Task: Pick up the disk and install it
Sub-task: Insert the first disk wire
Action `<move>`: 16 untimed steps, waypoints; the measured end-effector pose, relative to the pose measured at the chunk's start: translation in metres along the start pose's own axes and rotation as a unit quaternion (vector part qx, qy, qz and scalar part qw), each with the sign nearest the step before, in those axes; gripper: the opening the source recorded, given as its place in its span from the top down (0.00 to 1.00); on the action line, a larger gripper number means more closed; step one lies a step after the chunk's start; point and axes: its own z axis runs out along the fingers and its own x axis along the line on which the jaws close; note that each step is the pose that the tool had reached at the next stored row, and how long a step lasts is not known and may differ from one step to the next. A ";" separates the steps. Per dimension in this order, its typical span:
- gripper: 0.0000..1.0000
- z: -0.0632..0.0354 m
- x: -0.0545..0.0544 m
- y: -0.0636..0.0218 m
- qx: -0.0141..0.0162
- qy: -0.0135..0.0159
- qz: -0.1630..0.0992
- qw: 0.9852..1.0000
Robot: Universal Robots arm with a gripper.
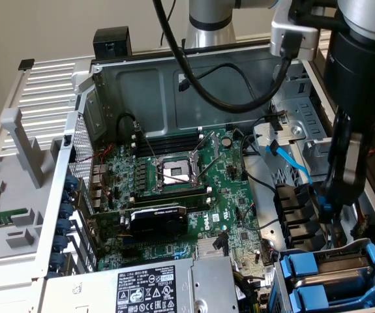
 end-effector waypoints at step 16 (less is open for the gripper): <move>0.65 -0.0077 0.002 0.0088 0.040 0.007 -0.001 0.999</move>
